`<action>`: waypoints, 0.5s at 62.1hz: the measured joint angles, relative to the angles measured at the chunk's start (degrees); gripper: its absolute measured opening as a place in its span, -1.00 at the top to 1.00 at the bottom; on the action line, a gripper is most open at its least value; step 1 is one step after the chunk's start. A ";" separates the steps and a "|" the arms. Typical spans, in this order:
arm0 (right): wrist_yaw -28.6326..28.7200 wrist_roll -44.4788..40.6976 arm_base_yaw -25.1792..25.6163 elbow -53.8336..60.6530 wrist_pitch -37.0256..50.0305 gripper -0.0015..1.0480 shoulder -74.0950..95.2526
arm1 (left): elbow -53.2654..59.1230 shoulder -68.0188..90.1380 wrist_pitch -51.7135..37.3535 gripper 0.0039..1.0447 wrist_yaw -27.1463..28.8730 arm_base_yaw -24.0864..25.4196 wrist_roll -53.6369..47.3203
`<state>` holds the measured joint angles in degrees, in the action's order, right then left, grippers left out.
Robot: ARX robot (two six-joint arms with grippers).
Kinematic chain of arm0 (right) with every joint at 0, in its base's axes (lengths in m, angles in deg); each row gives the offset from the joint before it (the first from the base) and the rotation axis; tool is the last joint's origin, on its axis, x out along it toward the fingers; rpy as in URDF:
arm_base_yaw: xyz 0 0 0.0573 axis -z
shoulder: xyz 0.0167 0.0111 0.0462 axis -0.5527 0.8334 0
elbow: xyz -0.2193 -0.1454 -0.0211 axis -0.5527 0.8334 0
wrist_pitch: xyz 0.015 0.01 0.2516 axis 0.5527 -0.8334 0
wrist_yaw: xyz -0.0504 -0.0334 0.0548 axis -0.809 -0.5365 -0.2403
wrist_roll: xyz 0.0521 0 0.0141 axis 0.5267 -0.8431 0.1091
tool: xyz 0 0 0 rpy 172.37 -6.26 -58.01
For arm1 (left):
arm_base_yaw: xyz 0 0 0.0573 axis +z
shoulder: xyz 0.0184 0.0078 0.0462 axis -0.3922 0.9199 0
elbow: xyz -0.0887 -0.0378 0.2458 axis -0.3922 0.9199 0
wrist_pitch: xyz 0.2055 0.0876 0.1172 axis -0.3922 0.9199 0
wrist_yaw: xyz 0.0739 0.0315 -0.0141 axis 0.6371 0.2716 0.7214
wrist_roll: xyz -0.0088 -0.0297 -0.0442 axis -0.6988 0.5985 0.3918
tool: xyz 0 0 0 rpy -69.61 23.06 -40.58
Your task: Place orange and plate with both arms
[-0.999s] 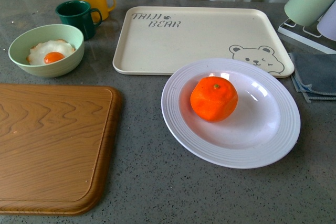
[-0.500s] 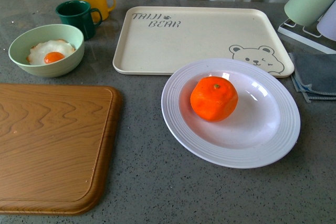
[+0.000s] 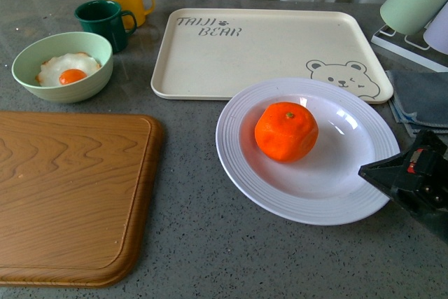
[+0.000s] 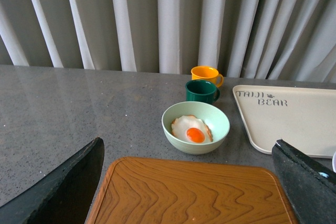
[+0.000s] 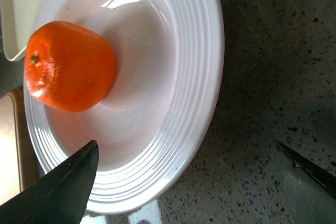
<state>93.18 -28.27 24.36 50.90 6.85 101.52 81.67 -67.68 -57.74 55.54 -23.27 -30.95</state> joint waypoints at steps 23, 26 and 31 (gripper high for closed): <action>-1.22 1.25 -1.62 -5.49 0.94 -0.83 6.08 | 0.00 0.00 0.00 -0.83 0.00 0.00 0.00; -1.44 1.25 -2.01 -6.16 0.83 -0.83 6.56 | 0.00 0.00 0.00 -0.83 0.00 0.00 0.00; -1.73 1.25 -2.34 -7.02 0.66 -0.83 7.17 | 0.00 0.00 0.00 -0.83 0.00 0.00 0.00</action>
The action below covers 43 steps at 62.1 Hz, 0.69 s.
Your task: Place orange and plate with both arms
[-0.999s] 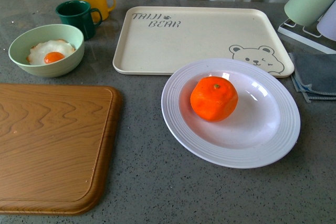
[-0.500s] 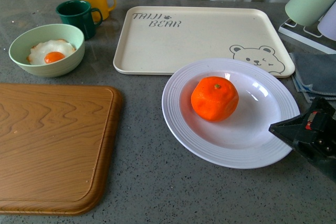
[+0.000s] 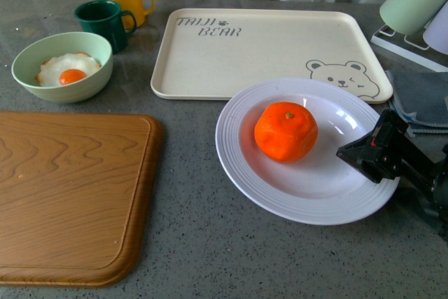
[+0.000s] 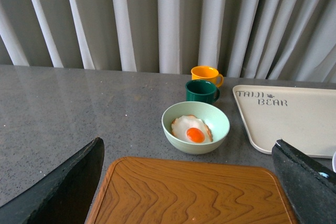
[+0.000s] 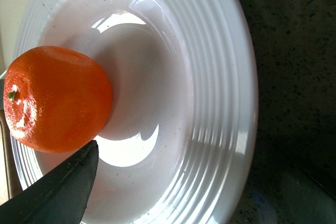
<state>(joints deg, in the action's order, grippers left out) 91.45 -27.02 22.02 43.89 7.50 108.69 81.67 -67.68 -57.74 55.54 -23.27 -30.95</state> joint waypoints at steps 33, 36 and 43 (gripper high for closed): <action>-1.73 0.02 0.74 -2.27 0.11 0.16 4.31 | 0.00 0.00 0.00 -0.83 0.00 0.00 0.00; -1.90 0.02 0.81 -2.29 0.26 0.29 4.63 | 0.00 0.00 0.00 -0.83 0.00 0.00 0.00; -1.31 1.38 1.18 -2.43 0.66 0.60 5.09 | 0.00 0.00 0.00 -0.83 0.00 0.00 -0.02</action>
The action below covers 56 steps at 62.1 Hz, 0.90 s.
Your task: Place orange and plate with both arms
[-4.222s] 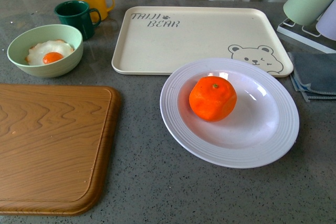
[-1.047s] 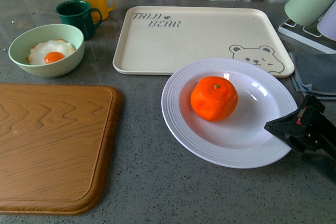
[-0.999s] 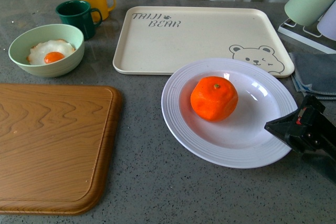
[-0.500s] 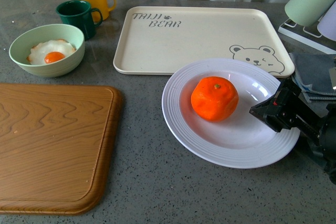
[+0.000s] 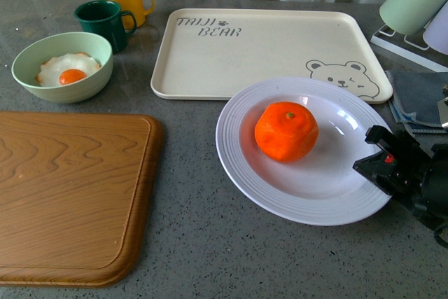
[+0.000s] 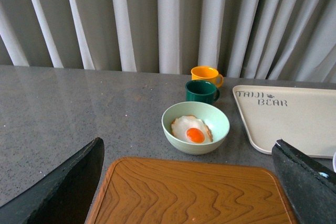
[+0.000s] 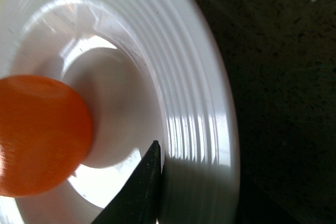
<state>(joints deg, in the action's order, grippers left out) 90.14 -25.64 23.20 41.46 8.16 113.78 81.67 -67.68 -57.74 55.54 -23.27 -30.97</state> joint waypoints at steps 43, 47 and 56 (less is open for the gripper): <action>6.78 4.37 3.45 2.80 -0.44 0.93 -7.80 | 0.00 0.00 0.00 -0.83 0.00 0.00 0.02; 7.13 4.44 4.09 3.28 -0.98 0.93 -8.83 | 0.00 0.00 0.00 -0.83 0.00 0.00 0.02; 8.00 4.13 6.14 4.98 -1.95 0.93 -12.41 | 0.00 0.00 0.00 -0.83 0.00 0.00 0.02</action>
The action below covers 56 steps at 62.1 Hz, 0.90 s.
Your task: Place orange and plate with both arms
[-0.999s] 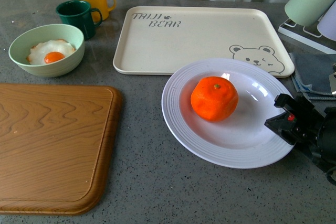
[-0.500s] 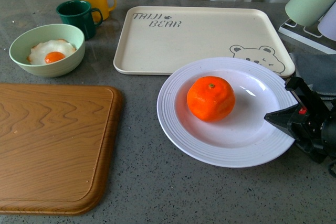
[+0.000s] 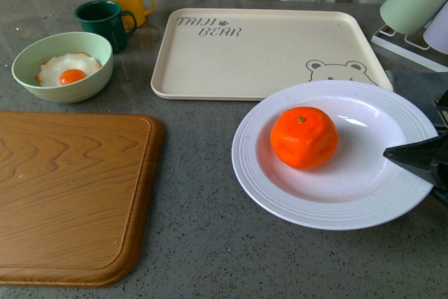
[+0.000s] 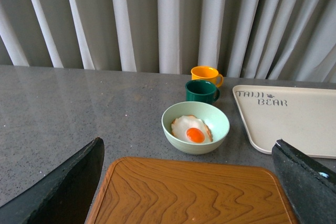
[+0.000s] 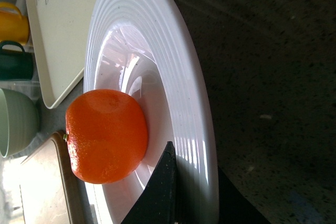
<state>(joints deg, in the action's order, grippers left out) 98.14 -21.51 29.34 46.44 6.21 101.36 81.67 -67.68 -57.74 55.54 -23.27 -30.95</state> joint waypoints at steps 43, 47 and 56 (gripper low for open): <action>0.59 2.54 -0.55 -16.87 -4.57 0.93 -0.20 | 0.00 0.00 0.00 -0.83 0.00 0.00 0.00; -0.26 3.56 -1.79 -20.76 -4.50 0.93 3.23 | 0.00 0.00 0.00 -0.83 0.00 0.00 0.00; -1.86 5.75 -3.76 -28.20 -4.63 0.93 10.64 | 0.00 0.00 0.00 -0.83 0.00 0.00 0.00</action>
<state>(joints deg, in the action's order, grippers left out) 96.28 -15.76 25.58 18.25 1.58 112.01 81.67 -67.68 -57.74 55.54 -23.27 -30.95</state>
